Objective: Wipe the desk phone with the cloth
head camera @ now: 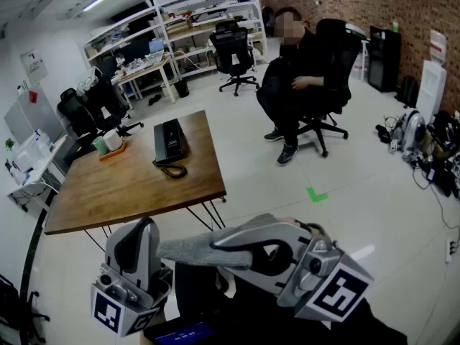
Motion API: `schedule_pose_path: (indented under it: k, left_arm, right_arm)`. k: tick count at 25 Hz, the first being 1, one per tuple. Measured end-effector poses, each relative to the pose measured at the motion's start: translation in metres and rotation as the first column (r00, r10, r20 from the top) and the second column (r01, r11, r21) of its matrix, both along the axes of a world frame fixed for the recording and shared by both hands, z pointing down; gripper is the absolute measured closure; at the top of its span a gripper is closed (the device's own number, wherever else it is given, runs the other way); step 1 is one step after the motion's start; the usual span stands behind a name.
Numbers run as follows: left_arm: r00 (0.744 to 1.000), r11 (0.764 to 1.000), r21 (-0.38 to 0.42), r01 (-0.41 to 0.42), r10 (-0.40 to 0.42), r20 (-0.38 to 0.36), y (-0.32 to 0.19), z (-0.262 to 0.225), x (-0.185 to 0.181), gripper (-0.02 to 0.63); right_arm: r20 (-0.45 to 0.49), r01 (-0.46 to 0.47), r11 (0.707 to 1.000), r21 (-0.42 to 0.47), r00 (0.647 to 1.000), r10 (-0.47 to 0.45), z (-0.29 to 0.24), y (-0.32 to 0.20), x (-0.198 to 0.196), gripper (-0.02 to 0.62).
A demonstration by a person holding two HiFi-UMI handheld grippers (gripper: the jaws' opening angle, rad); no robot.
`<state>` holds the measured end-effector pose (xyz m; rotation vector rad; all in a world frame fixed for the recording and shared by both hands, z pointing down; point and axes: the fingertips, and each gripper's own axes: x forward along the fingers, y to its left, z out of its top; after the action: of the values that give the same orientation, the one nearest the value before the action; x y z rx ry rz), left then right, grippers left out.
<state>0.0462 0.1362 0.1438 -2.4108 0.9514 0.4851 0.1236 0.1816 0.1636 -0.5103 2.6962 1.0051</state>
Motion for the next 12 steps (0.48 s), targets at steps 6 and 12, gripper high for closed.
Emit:
schedule_pose_path:
  k: [6,12]
  left_arm:
    - [1.0,1.0,-0.014,-0.009,0.008,-0.008,-0.043,0.006,-0.024,0.614]
    - [0.999,0.99,-0.139,-0.031,0.025,-0.044,-0.119,0.031,-0.067,0.615]
  right_arm:
    - [-0.031,-0.017,1.0,-0.015,0.999,0.016,0.012,-0.043,-0.024,0.571]
    - [-0.096,-0.073,0.995,-0.074,0.993,0.065,0.033,-0.11,-0.049,0.571]
